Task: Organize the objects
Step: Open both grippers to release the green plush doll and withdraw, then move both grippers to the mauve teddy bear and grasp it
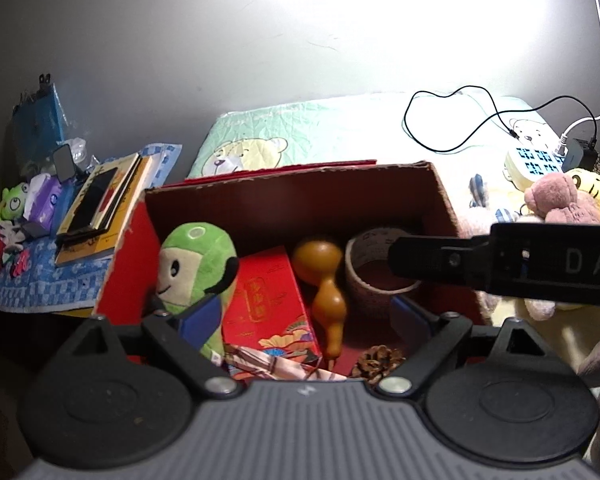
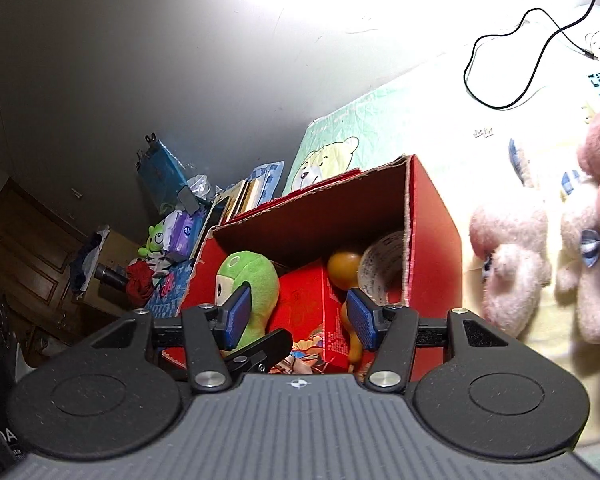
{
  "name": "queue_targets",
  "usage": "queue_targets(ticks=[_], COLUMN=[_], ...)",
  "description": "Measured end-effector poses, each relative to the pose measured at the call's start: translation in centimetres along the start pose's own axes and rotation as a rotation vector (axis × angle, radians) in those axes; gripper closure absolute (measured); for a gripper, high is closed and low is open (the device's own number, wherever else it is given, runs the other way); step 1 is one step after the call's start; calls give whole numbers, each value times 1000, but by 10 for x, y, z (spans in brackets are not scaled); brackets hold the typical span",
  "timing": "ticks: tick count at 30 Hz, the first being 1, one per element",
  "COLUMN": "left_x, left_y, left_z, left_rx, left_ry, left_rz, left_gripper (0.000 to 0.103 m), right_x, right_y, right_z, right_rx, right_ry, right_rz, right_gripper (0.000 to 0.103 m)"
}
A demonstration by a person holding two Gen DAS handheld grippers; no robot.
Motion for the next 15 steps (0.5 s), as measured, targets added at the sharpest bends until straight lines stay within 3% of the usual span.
queue_targets(ticks=[15], left_x=[-5], left_y=[-80], left_z=[-13], left_rx=[19], left_ry=[0], left_rz=[49], left_gripper=[9], right_x=[8], right_y=[-39], right_z=[-63], right_rx=[109], right_ry=[-74], right_rz=[-49], right_gripper=[45])
Point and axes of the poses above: each gripper's, at about its wrist camera, not at the fingertips, and z roughly the way its jaws point, y to its left, x to its underside, the point moved 2 cm from there along z, roughly the way its jaws point, and after that the axes turned 5 degrees about y, right-handed, at the moved point
